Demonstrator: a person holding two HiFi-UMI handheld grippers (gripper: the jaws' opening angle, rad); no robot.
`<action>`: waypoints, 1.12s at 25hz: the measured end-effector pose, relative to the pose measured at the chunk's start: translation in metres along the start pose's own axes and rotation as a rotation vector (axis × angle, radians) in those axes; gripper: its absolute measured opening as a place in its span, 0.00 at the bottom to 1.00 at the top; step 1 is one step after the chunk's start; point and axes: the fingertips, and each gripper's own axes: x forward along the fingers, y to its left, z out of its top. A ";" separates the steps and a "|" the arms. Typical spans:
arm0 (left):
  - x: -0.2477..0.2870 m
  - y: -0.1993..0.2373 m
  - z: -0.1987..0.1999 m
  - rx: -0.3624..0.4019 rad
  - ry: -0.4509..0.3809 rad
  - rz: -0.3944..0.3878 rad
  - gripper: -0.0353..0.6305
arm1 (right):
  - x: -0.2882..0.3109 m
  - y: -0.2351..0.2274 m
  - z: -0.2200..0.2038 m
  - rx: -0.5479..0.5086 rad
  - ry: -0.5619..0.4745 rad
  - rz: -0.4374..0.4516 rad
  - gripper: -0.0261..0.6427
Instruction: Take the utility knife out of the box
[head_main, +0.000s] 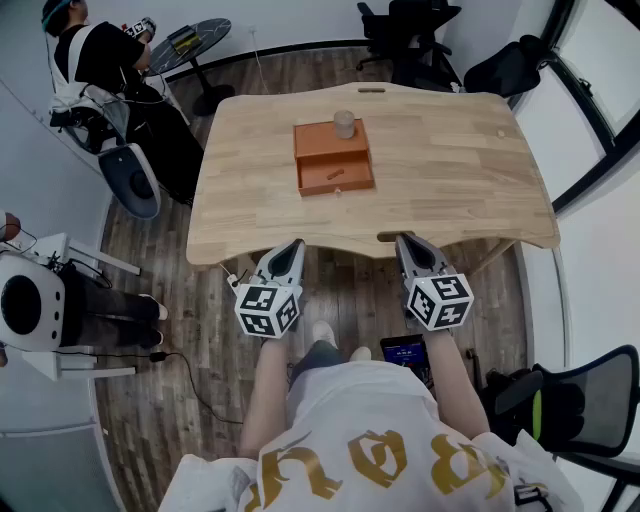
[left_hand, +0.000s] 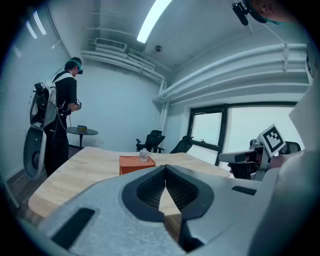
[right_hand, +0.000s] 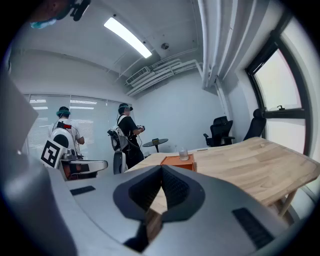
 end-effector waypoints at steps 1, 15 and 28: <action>-0.001 0.000 0.001 -0.001 -0.002 0.002 0.07 | -0.001 0.000 0.000 -0.002 0.001 -0.001 0.06; -0.011 -0.006 0.002 -0.028 -0.015 -0.003 0.07 | -0.017 0.010 -0.012 -0.001 0.023 -0.012 0.06; 0.001 0.003 -0.005 -0.035 0.007 0.021 0.07 | 0.000 -0.003 -0.022 0.025 0.044 -0.004 0.06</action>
